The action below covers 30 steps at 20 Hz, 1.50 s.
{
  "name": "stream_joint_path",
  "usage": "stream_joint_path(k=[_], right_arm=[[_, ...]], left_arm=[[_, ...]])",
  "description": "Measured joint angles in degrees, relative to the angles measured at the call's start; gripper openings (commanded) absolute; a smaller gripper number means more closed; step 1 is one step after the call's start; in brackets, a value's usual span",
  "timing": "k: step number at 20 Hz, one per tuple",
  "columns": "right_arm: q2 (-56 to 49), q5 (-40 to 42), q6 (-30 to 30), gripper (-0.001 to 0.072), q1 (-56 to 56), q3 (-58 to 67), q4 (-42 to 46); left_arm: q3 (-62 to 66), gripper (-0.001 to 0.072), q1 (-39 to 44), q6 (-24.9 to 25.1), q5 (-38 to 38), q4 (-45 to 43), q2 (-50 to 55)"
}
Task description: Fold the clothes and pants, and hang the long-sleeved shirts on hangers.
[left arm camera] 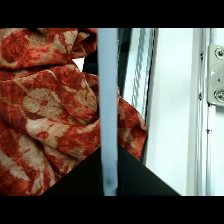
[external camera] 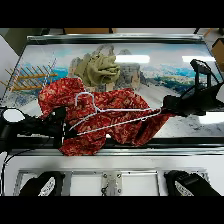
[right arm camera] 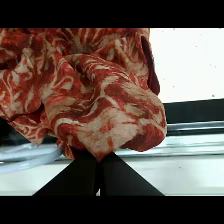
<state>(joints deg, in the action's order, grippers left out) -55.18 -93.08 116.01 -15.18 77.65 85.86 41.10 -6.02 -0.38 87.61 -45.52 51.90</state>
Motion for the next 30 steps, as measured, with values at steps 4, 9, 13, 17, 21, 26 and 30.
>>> stream_joint_path(k=[4,9,13,17,21,26,30], right_arm=[[0.0,-1.3,-0.5,0.0015,0.0,0.2,-0.1],[0.0,-1.7,-0.7,0.0014,0.0,0.2,-0.2],[0.0,-1.0,-0.7,0.0014,0.1,0.2,-0.1],[0.0,-0.2,-0.7,0.0014,0.1,0.2,0.4],[-0.2,0.1,-0.7,0.0014,0.1,0.2,1.8],[-0.5,0.6,-0.7,0.0014,0.1,0.2,2.7],[-0.5,1.4,-0.7,0.0014,0.1,0.2,2.9]], left_arm=[[-0.2,0.0012,0.8,0.0,-2.4,0.0,-0.2],[-0.1,0.0012,1.3,0.0,-3.3,0.0,2.2],[-0.1,0.0012,3.0,0.3,-3.5,0.0,3.1],[-0.1,0.0012,3.8,0.5,-3.7,0.0,3.3],[-0.1,0.0012,4.1,0.5,-3.6,0.0,3.4],[-0.1,0.0012,4.1,0.7,-3.6,0.0,3.4],[-0.1,0.0012,4.1,0.7,-3.7,0.0,3.4]])
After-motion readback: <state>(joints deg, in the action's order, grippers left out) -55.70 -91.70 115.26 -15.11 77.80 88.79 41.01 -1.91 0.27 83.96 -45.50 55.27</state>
